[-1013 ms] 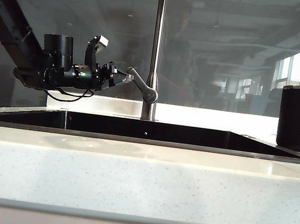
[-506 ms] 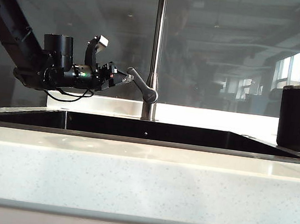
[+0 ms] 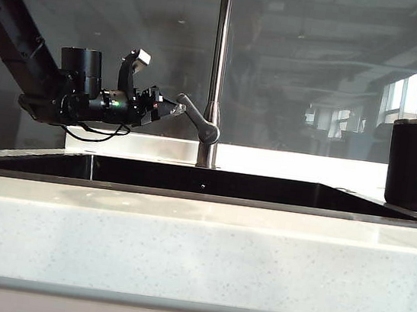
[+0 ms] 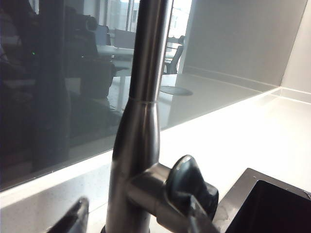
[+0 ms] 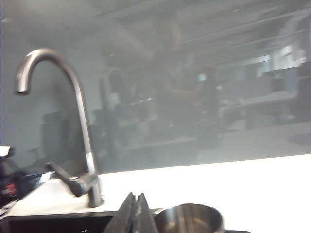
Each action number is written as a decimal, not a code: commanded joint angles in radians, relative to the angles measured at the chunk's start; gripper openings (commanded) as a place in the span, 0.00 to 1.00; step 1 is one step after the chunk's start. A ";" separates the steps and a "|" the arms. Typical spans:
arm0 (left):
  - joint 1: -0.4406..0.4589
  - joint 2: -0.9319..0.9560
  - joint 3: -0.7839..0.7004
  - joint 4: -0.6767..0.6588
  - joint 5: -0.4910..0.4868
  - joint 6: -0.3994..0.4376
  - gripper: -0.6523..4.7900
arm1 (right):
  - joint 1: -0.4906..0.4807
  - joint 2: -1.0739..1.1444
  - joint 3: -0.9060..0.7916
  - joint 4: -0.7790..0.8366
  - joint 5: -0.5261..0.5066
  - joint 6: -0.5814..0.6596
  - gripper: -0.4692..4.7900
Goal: Pick up the mug next to the sink, go to the faucet to get some water, pour the water into the sink, and finally put the mug back to its place.
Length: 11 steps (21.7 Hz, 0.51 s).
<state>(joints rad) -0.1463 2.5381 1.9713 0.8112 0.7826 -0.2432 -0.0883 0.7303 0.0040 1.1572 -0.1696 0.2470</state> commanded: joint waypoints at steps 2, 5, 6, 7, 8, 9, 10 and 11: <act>0.000 -0.006 0.005 0.012 0.000 0.000 0.59 | 0.071 -0.193 -0.003 -0.319 0.171 -0.099 0.08; 0.000 -0.005 0.005 0.012 0.000 0.000 0.59 | 0.100 -0.314 -0.003 -0.512 0.233 -0.118 0.08; 0.000 -0.006 0.005 0.012 0.000 0.000 0.59 | 0.107 -0.381 -0.003 -0.605 0.242 -0.118 0.08; 0.000 -0.005 0.005 0.012 0.000 0.000 0.59 | 0.110 -0.440 -0.003 -0.679 0.242 -0.121 0.08; 0.000 -0.006 0.005 0.012 0.000 0.000 0.59 | 0.110 -0.474 -0.003 -0.721 0.242 -0.126 0.08; 0.000 -0.005 0.005 0.012 0.000 0.000 0.59 | 0.111 -0.508 -0.003 -0.760 0.242 -0.129 0.08; 0.000 -0.006 0.005 0.012 0.000 0.000 0.59 | 0.111 -0.533 -0.003 -0.787 0.242 -0.137 0.08; 0.000 -0.005 0.005 0.012 0.000 0.000 0.59 | 0.111 -0.554 -0.003 -0.810 0.241 -0.146 0.08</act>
<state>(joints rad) -0.1463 2.5381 1.9713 0.8116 0.7834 -0.2436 0.0204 0.1955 0.0044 0.3805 0.0692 0.1196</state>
